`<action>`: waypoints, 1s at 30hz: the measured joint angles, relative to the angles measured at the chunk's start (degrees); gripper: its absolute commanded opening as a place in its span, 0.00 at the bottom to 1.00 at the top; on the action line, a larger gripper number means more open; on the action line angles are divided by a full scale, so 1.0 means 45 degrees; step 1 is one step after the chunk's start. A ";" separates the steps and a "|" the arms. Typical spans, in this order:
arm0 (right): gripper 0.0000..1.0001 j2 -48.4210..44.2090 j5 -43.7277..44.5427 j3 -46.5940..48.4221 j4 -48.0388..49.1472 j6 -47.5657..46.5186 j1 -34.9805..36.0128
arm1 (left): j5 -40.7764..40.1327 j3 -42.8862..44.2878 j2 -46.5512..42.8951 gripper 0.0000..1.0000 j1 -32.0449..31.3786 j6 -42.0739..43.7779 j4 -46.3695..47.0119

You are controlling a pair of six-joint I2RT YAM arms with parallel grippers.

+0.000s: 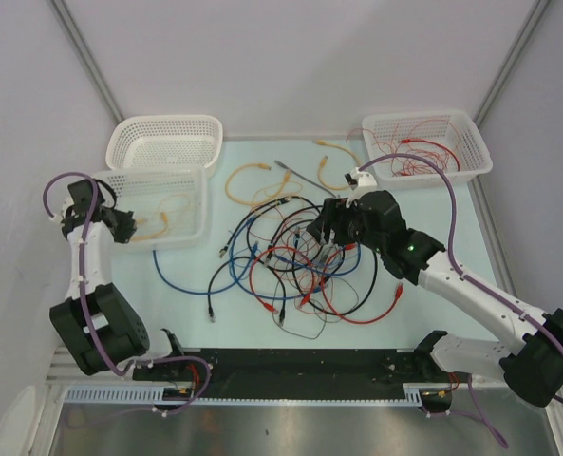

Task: Untangle the cables

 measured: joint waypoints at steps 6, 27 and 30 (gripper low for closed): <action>0.75 0.0000 -0.0097 0.0000 0.0000 0.0000 -0.0024 | 0.1064 -0.0005 0.0622 0.05 0.0019 0.0253 0.0903; 0.78 0.1637 -0.0325 0.0287 0.0316 0.0097 -0.0272 | 0.1486 -0.0733 -0.1379 0.99 -1.0511 0.3463 0.4799; 0.77 0.2545 -0.0384 0.0471 0.0199 0.0019 -0.0291 | 0.0816 -0.0408 0.0063 1.00 -1.2298 0.4007 0.4235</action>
